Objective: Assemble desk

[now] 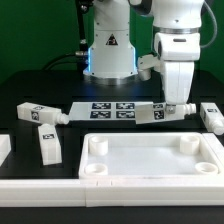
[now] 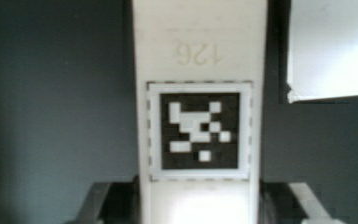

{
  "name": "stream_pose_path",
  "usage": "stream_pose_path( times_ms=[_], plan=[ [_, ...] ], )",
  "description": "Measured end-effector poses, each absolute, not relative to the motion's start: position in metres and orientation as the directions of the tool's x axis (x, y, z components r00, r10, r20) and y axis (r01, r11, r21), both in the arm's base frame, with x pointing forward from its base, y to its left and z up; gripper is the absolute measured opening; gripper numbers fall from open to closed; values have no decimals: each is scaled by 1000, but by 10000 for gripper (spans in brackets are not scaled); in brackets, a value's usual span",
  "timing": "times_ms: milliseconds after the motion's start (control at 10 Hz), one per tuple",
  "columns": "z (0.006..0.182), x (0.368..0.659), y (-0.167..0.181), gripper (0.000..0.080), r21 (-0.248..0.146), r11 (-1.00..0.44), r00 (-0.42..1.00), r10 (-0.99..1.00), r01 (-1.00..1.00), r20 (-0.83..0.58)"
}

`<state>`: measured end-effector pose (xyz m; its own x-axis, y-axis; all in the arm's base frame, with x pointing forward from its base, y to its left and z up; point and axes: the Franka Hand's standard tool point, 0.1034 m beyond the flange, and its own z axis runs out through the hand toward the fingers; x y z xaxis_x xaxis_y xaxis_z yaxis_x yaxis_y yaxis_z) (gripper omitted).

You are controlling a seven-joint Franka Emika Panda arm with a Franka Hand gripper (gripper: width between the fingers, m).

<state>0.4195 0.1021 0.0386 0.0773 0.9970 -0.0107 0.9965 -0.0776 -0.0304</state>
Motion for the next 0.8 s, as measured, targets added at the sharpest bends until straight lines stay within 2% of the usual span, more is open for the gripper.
stream_pose_path(
  times_ms=[100, 300, 500, 800],
  plan=[
    [38, 419, 101, 282, -30, 10, -10, 1000, 999, -15],
    [40, 404, 107, 282, -39, 320, -321, 947, 946, -22],
    [38, 403, 102, 282, -39, 376, -377, 926, 926, -17],
    [36, 402, 97, 282, -49, 582, -584, 811, 811, -26]
  ],
)
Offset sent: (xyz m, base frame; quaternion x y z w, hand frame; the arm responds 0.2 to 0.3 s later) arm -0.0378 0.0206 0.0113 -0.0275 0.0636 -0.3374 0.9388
